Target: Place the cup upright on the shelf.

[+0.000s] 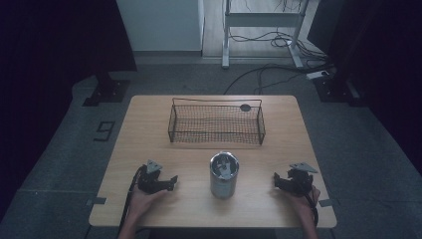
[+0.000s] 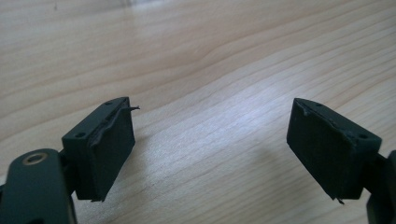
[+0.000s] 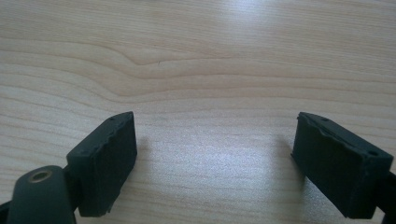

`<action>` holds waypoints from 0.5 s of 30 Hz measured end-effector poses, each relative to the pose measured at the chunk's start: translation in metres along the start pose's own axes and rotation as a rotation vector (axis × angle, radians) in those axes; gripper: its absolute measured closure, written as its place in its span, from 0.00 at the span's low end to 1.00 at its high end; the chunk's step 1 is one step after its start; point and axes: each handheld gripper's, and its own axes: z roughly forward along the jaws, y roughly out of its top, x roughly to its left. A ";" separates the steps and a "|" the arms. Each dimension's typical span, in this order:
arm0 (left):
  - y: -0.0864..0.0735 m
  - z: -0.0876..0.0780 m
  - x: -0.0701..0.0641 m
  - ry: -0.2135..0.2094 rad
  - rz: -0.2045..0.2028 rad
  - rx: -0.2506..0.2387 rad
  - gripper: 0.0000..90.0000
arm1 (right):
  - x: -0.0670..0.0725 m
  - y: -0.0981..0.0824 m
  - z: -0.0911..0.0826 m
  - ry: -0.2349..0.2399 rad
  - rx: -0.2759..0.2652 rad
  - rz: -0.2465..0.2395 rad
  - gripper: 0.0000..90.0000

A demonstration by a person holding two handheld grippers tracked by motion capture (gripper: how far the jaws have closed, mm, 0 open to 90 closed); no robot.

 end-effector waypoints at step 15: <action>0.007 -0.015 -0.014 -0.032 0.006 -0.073 0.18 | 0.001 0.000 0.000 -0.004 -0.003 0.006 0.15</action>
